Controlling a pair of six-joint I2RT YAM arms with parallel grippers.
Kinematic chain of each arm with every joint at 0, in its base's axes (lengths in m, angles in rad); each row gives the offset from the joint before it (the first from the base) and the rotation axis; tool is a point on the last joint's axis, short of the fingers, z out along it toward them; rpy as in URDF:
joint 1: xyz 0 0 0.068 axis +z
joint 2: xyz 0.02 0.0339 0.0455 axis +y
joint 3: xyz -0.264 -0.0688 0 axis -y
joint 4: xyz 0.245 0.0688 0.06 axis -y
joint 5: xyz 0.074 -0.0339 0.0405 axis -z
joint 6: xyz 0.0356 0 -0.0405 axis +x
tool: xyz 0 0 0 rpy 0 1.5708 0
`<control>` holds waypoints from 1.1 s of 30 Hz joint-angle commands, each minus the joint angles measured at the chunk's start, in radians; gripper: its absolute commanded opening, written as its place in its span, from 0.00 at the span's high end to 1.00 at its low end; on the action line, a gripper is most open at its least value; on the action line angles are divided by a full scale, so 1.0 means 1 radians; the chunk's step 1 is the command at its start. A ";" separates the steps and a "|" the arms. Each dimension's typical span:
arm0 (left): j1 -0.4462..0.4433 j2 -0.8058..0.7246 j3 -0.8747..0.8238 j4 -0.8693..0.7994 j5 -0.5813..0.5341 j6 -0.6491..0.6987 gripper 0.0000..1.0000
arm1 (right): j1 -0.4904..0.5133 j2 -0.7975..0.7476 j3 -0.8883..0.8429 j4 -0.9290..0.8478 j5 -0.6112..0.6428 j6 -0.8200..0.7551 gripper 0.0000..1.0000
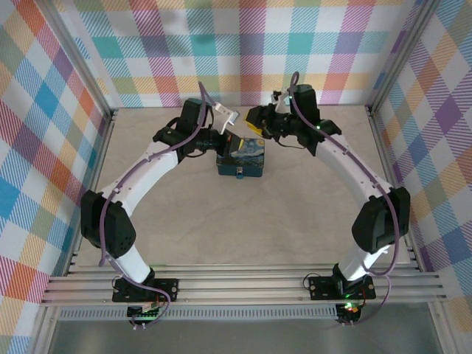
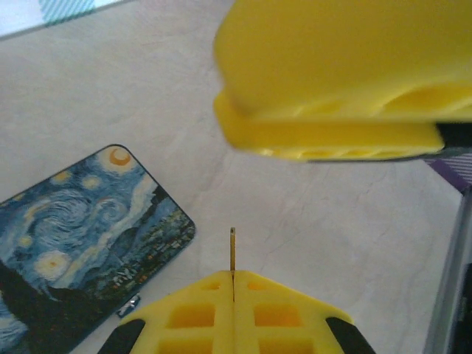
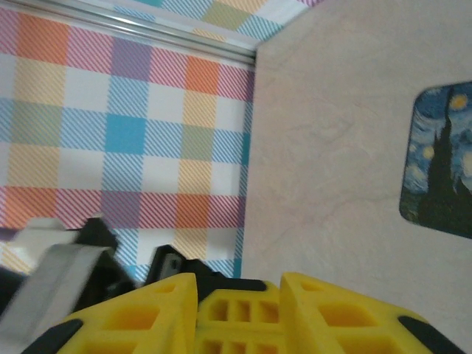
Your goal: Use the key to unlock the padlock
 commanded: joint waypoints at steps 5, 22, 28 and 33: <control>-0.037 -0.053 0.014 0.007 -0.107 0.093 1.00 | 0.008 0.025 0.072 -0.154 0.017 -0.029 0.63; -0.129 -0.057 0.009 0.027 -0.283 0.145 1.00 | 0.011 0.053 0.106 -0.296 0.005 -0.087 0.60; -0.146 -0.057 0.014 0.029 -0.319 0.154 1.00 | 0.011 0.052 0.089 -0.287 -0.012 -0.088 0.60; -0.163 -0.043 0.034 0.015 -0.341 0.170 1.00 | 0.011 0.059 0.083 -0.274 -0.026 -0.088 0.67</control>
